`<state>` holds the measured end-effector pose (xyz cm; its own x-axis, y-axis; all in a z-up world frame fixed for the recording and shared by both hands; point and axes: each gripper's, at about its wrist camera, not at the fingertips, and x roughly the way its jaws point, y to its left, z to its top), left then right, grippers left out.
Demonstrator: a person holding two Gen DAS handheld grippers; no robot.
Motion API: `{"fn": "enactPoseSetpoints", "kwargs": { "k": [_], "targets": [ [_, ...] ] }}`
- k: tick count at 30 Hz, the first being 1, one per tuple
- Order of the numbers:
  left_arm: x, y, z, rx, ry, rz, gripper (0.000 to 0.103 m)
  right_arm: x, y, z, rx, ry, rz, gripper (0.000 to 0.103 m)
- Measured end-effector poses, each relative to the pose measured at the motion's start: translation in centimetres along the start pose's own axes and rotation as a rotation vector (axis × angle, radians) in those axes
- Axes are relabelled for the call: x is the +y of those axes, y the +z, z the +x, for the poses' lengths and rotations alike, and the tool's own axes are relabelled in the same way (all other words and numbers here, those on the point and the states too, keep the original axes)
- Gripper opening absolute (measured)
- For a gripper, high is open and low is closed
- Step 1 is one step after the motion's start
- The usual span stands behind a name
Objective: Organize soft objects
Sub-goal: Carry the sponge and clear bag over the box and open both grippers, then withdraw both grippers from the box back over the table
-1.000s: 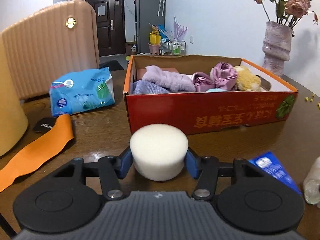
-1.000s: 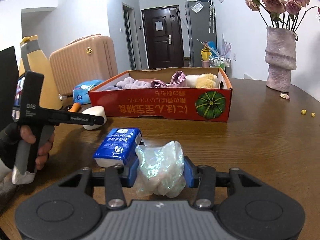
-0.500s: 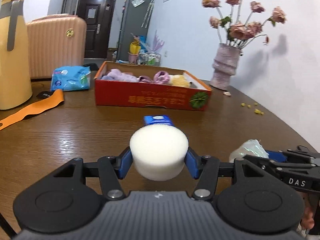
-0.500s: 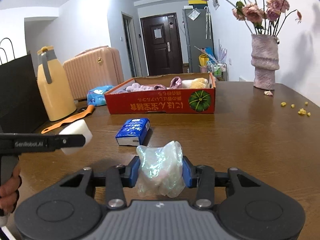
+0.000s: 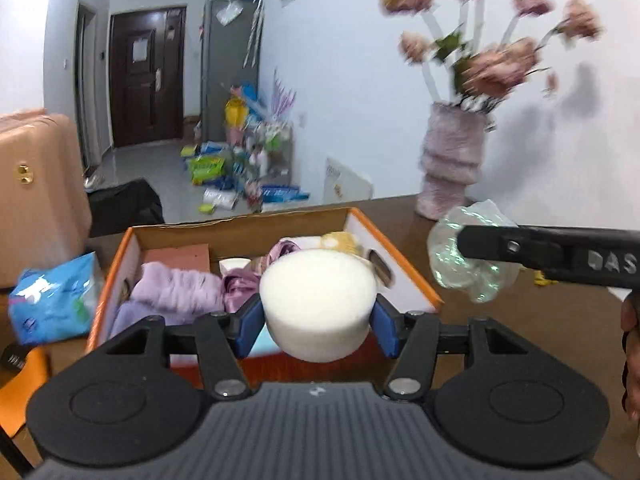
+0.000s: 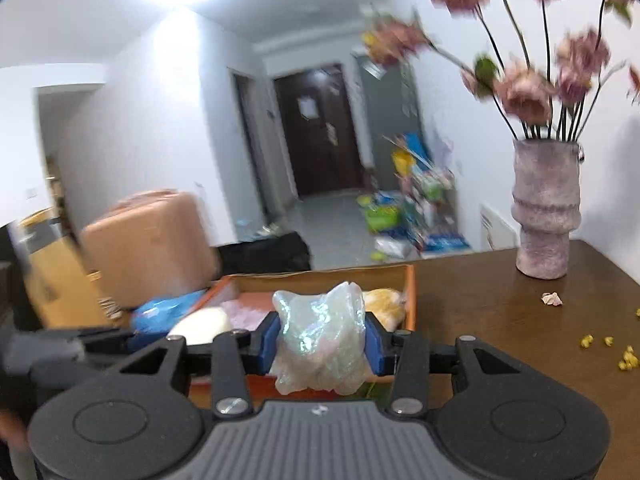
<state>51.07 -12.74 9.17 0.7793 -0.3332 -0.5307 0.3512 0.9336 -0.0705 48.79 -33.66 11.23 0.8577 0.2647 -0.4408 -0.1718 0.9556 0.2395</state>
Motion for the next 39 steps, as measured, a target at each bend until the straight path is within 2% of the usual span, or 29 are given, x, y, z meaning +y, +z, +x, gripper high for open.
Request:
{"fn": "enactPoseSetpoints", "kwargs": {
  "k": [4, 8, 10, 12, 13, 15, 20, 25, 31, 35, 39],
  "targets": [
    [-0.3, 1.0, 5.6, 0.057, -0.007, 0.020, 0.058, -1.6, 1.5, 6.8, 0.103, -0.031, 0.040, 0.042],
    [-0.5, 0.1, 9.2, 0.105, -0.025, 0.025, 0.059, -1.8, 0.8, 10.8, 0.171, -0.050, 0.033, 0.046],
    [-0.4, -0.5, 10.1, 0.122, -0.037, 0.029, 0.060, -1.8, 0.7, 11.8, 0.189, -0.039, 0.031, 0.046],
    [-0.4, -0.9, 10.9, 0.139, -0.055, 0.027, 0.066, -1.5, 0.5, 12.8, 0.208, -0.053, 0.016, 0.047],
    [-0.3, -1.1, 11.1, 0.146, -0.065, 0.030, 0.068, -1.5, 0.3, 13.0, 0.218, -0.062, 0.011, 0.051],
    [-0.3, -1.3, 11.2, 0.144, -0.091, 0.041, 0.081, -1.7, 0.1, 13.2, 0.232, -0.062, 0.014, 0.058],
    [0.5, -1.3, 10.1, 0.119, -0.121, 0.066, 0.085, -2.3, 0.5, 12.7, 0.228, -0.067, 0.021, 0.068],
    [1.8, 0.0, 7.9, 0.094, -0.086, 0.069, 0.085, -2.3, 2.0, 10.4, 0.199, -0.074, 0.016, 0.069],
    [3.8, 1.7, 2.6, 0.043, 0.014, 0.086, 0.085, -1.4, 3.7, 5.6, 0.189, -0.108, -0.053, 0.071],
    [5.1, 1.4, -3.0, -0.002, 0.080, 0.093, 0.087, -0.4, 3.3, 0.5, 0.169, -0.109, -0.098, 0.072],
    [6.0, -1.2, -10.3, -0.069, 0.096, 0.091, 0.091, 1.1, 1.3, -5.8, 0.110, -0.074, -0.119, 0.074]
  ]
}}
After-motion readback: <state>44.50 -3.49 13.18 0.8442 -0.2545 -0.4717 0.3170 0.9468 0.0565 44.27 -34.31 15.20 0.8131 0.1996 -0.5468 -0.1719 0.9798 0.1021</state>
